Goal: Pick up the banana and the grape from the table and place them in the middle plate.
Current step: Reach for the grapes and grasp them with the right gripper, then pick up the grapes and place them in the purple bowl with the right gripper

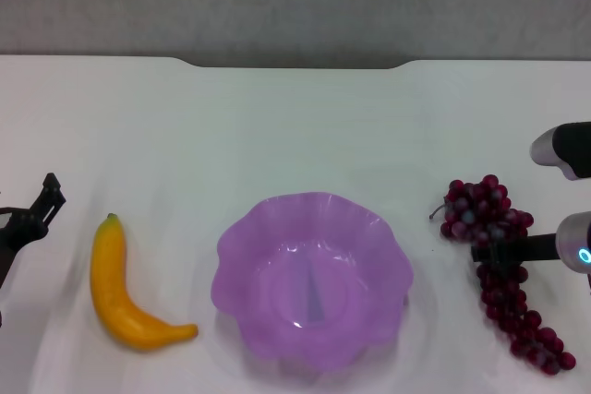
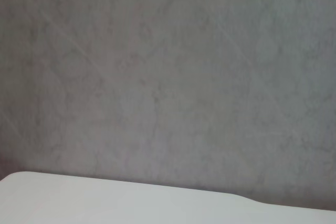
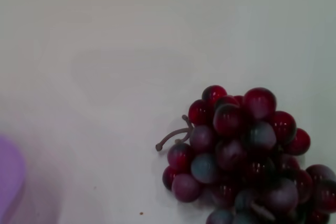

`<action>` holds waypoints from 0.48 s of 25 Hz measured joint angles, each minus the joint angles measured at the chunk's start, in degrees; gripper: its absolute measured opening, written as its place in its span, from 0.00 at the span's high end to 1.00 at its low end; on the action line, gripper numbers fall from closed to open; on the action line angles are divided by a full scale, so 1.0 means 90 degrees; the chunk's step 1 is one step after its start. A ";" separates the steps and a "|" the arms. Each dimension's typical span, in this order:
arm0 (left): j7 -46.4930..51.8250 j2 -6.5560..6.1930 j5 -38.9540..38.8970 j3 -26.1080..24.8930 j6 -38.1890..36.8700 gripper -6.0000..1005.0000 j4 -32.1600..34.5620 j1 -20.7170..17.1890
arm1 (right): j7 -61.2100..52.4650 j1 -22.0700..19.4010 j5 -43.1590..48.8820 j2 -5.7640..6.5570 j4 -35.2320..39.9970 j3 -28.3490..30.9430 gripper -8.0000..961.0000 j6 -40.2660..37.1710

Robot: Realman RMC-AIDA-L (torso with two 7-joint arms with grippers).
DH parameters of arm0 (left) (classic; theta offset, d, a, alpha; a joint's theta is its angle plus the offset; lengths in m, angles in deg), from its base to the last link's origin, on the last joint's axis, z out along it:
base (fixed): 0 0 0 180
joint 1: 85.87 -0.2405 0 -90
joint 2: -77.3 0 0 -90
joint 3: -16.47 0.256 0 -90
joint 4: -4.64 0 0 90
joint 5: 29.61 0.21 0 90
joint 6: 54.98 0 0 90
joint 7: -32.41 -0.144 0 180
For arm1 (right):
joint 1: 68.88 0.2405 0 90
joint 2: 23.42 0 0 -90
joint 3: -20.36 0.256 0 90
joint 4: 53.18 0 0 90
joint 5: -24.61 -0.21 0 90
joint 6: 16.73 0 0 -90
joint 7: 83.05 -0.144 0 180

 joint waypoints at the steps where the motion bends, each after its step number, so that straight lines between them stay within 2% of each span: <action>1: 0.0000 0.0000 0.0000 0.0000 0.0000 0.11 0.0000 0.0000 | 0.0002 -0.0006 -0.0001 0.0000 -0.0001 -0.0002 0.25 -0.0018; 12: 0.0000 0.0000 0.0000 0.0000 -0.0023 0.11 0.0000 0.0000 | 0.0005 -0.0042 -0.0002 0.0000 0.0062 -0.0225 0.40 -0.0310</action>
